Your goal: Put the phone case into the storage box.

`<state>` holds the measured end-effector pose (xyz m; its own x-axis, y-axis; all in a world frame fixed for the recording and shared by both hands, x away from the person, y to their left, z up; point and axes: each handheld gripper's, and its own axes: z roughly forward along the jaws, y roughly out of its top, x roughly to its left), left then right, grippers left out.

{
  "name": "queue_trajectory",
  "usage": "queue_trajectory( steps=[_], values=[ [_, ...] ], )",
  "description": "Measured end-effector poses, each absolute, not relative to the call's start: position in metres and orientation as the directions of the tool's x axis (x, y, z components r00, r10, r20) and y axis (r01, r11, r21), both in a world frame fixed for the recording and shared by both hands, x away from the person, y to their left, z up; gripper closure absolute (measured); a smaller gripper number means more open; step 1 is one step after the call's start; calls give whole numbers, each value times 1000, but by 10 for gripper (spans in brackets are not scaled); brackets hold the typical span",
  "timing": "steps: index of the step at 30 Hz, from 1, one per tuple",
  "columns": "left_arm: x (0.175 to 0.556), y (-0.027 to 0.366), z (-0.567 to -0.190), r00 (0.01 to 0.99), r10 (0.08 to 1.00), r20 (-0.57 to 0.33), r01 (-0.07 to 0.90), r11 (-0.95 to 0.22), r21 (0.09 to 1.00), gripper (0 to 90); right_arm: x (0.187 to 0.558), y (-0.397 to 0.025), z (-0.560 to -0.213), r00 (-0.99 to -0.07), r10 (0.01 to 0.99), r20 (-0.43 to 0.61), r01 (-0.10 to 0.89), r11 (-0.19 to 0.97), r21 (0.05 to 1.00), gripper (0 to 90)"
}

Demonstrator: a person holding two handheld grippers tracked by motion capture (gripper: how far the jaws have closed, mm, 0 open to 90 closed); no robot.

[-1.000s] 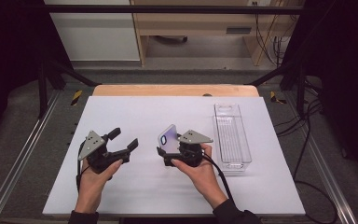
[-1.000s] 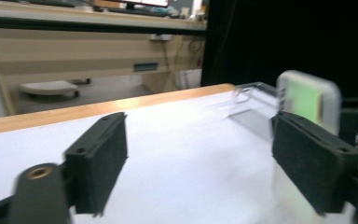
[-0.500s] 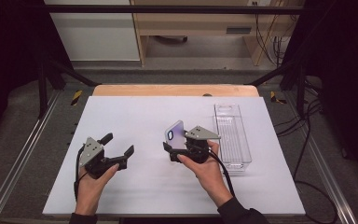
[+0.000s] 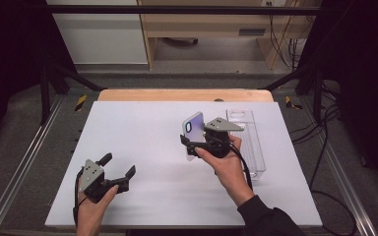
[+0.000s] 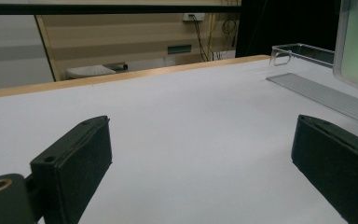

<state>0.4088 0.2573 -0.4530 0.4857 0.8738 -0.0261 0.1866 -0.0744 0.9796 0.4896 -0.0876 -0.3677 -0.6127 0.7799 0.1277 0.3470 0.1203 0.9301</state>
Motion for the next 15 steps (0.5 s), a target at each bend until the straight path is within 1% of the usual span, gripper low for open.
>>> queue_trajectory(
  steps=[2, 8, 15],
  values=[
    [410, 258, -455, 485, 874, -27, 198, -80, 977, 44, 494, -90, -362, -605, 787, 124, 346, 120, 930, 173],
    [413, 264, -458, 462, 885, -46, 194, -50, 980, 43, 511, -100, -346, -564, 819, 104, 341, 116, 933, 173],
    [415, 268, -459, 454, 890, -49, 191, -43, 981, 43, 529, -115, -333, -515, 849, 118, 340, 75, 938, 174]
  ],
)
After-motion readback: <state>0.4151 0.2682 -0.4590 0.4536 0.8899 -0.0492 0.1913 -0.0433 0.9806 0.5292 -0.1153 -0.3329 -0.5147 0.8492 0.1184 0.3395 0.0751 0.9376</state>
